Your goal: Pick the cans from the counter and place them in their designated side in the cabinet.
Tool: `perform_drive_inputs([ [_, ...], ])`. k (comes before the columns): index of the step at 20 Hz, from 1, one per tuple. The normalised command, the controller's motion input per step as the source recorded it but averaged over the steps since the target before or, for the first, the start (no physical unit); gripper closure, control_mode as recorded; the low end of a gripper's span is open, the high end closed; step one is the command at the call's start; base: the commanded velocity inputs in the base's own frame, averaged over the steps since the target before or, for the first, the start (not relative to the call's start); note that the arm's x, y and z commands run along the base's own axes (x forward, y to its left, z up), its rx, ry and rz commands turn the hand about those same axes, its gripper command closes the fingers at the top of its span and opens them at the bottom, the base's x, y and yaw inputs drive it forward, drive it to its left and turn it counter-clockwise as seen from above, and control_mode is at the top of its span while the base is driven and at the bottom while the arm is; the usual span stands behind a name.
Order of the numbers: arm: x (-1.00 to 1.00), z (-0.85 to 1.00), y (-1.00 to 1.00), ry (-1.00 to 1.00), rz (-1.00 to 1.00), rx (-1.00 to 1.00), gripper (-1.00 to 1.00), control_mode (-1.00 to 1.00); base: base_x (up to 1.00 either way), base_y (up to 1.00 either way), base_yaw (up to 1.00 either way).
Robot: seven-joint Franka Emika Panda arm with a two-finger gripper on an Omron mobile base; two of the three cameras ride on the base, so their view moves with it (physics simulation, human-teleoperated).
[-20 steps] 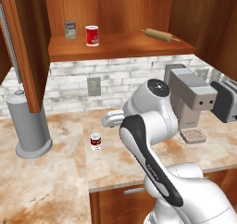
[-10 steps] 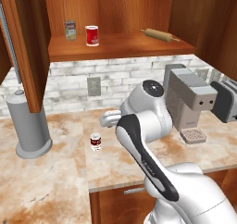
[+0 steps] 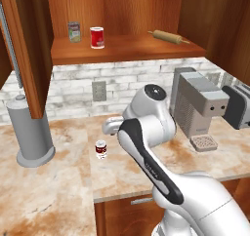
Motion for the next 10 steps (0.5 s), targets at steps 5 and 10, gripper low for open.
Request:
perform_drive_inputs([
  [5,0.13,-0.08,0.08,0.00,0.00,0.00,-1.00,-1.00,0.00,0.00,0.00],
  [10,0.15,-0.12,0.06,0.00,0.00,0.00,-1.00,-1.00,0.00,0.00,0.00],
])
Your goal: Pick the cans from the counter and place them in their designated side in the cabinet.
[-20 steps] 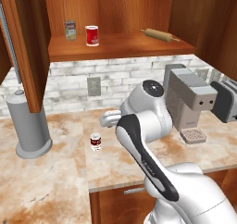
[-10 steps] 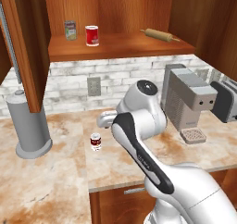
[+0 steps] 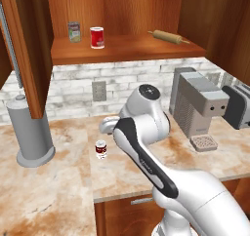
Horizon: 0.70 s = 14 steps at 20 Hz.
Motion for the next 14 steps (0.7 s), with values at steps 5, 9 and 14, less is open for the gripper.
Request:
perform_drive_inputs([
  [5,0.18,-0.14,0.02,0.00,0.00,0.00,-1.00,-1.00,0.00,0.00,0.00],
  [9,0.18,-0.17,0.02,0.00,0.00,0.00,-1.00,-1.00,0.00,0.00,0.00],
  [14,0.12,-0.16,0.03,0.00,0.00,0.00,-1.00,-1.00,0.00,0.00,0.00],
])
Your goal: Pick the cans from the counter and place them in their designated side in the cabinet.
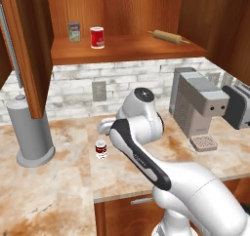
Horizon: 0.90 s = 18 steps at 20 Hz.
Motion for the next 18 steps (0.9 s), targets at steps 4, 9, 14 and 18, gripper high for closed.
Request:
perform_drive_inputs([
  [4,0.05,-0.17,0.00,0.01,0.00,0.00,-1.00,-1.00,0.00,0.00,0.00],
  [9,0.10,-0.17,0.02,0.01,0.00,0.00,-1.00,-1.00,0.00,0.00,0.00],
  [14,0.11,-0.15,0.04,0.00,0.00,0.00,-1.00,-1.00,0.00,0.00,0.00],
  [18,0.14,-0.14,0.05,0.00,0.00,0.00,-1.00,-1.00,0.00,0.00,0.00],
])
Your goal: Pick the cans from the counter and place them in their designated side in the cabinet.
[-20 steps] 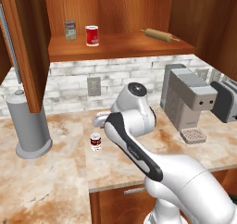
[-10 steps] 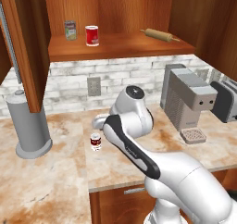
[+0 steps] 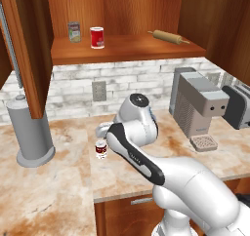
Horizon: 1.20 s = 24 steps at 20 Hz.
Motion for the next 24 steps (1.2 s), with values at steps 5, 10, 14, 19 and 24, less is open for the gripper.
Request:
perform_drive_inputs([
  [5,0.12,-0.16,0.06,0.01,0.00,0.00,-1.00,-1.00,0.00,0.00,0.00],
  [10,0.15,-0.15,0.08,0.01,0.00,0.00,-1.00,-1.00,0.00,0.00,0.00],
  [14,0.12,-0.14,0.06,0.00,0.00,0.00,-1.00,-1.00,0.00,0.00,0.00],
  [19,0.09,-0.17,0.06,0.01,0.00,0.00,-1.00,-1.00,0.00,0.00,0.00],
  [24,0.10,-0.15,0.06,0.01,0.00,0.00,-1.00,-1.00,0.00,0.00,0.00],
])
